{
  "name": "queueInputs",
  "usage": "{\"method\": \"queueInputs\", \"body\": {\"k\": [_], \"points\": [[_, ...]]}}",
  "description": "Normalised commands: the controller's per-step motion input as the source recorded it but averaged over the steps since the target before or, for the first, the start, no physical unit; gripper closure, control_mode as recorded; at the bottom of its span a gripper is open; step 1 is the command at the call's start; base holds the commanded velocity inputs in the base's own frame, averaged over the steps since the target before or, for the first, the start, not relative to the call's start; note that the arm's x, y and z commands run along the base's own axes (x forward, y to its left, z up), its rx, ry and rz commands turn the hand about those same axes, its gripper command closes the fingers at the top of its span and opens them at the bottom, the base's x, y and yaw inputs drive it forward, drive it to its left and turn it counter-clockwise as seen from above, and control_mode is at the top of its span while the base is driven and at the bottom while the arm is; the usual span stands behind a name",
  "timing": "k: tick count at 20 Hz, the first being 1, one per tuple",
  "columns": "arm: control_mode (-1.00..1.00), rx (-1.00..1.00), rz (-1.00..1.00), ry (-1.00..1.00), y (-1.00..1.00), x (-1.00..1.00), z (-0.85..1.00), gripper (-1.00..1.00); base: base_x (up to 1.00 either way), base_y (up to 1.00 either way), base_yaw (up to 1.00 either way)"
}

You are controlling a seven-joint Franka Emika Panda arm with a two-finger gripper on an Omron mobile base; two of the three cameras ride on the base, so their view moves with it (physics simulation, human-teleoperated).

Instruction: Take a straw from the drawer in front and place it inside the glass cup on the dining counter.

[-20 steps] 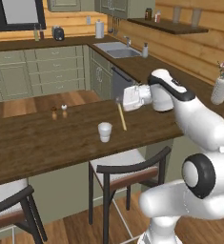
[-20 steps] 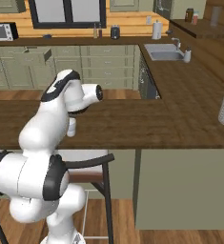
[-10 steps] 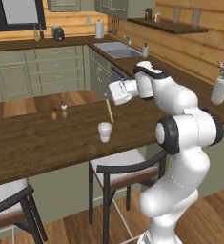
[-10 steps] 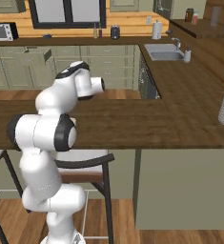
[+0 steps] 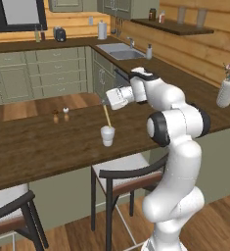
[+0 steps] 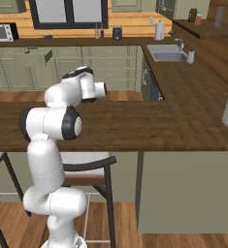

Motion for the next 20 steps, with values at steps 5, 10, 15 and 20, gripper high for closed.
{"method": "queueInputs", "body": {"k": [5,10,15,20], "points": [[-1.0,0.0,0.0,0.0,0.05,0.29,-0.26,1.0,0.0,0.0,0.0],[-1.0,0.0,0.0,0.0,0.09,0.46,-0.11,1.0,0.0,0.0,0.0],[-1.0,0.0,0.0,0.0,0.12,0.35,-0.22,1.0,0.0,0.0,0.0],[-1.0,0.0,0.0,0.0,0.04,0.21,-0.23,1.0,0.0,0.0,0.0]]}}
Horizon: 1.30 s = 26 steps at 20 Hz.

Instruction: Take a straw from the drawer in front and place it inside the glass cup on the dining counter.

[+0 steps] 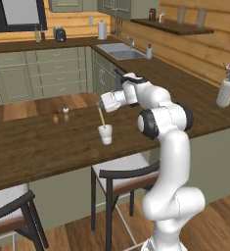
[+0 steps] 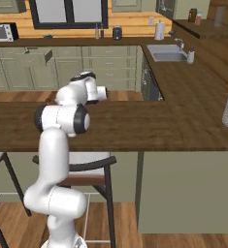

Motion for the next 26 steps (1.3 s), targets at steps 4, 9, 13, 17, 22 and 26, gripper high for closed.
{"method": "queueInputs", "body": {"k": [4,9,13,17,22,26], "points": [[-1.0,0.0,0.0,0.0,0.0,0.03,-0.09,1.0,0.0,0.0,0.0],[-1.0,0.0,0.0,0.0,0.0,-0.42,0.0,1.0,0.0,0.0,0.0],[-1.0,0.0,0.0,0.0,0.0,-0.45,-0.05,1.0,0.0,0.0,0.0],[-1.0,0.0,-0.01,0.0,0.0,-0.01,-0.24,1.0,0.0,0.0,0.0],[-1.0,0.0,0.0,0.0,0.0,0.09,-0.24,1.0,0.0,0.0,0.0],[-1.0,0.0,0.0,0.0,0.0,0.0,-0.17,-1.0,0.0,0.0,0.0]]}}
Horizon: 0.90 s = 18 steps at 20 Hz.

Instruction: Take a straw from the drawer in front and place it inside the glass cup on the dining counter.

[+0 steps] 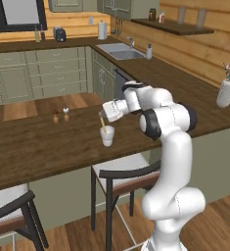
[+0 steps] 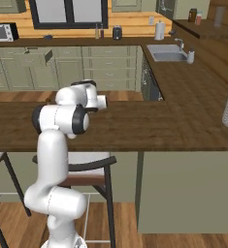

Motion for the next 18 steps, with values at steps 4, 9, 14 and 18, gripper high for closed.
{"method": "queueInputs", "body": {"k": [4,9,14,18], "points": [[-1.0,0.0,0.0,0.0,-0.02,0.0,-0.03,-1.0,0.0,0.0,0.0],[-1.0,0.0,0.0,-0.04,-0.2,-0.04,0.01,-1.0,0.0,0.0,0.0],[-1.0,0.01,0.0,-0.14,-0.19,-0.32,0.58,-1.0,0.0,0.0,0.0],[-1.0,0.04,-0.02,-0.26,-0.19,-0.63,1.0,-1.0,0.0,0.0,0.0]]}}
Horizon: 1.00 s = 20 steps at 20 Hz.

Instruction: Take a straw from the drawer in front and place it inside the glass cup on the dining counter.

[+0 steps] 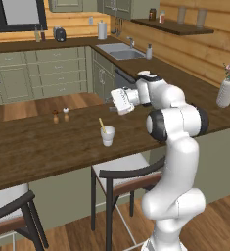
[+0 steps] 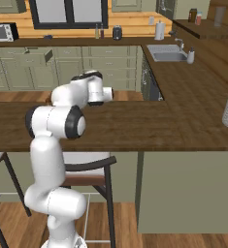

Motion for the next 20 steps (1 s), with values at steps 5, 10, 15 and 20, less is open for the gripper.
{"method": "queueInputs", "body": {"k": [5,10,15,20], "points": [[-1.0,-0.13,-0.05,-0.35,-0.03,-0.98,0.86,-1.0,0.0,0.0,0.0],[-1.0,-0.36,-0.11,-0.37,0.0,-1.0,0.23,-1.0,0.0,0.0,0.0],[-1.0,-0.45,-0.13,-0.21,0.0,-1.0,0.0,-1.0,0.0,0.0,0.0],[-1.0,-0.42,-0.18,-0.03,0.0,-0.96,-0.01,-1.0,0.0,0.0,0.0]]}}
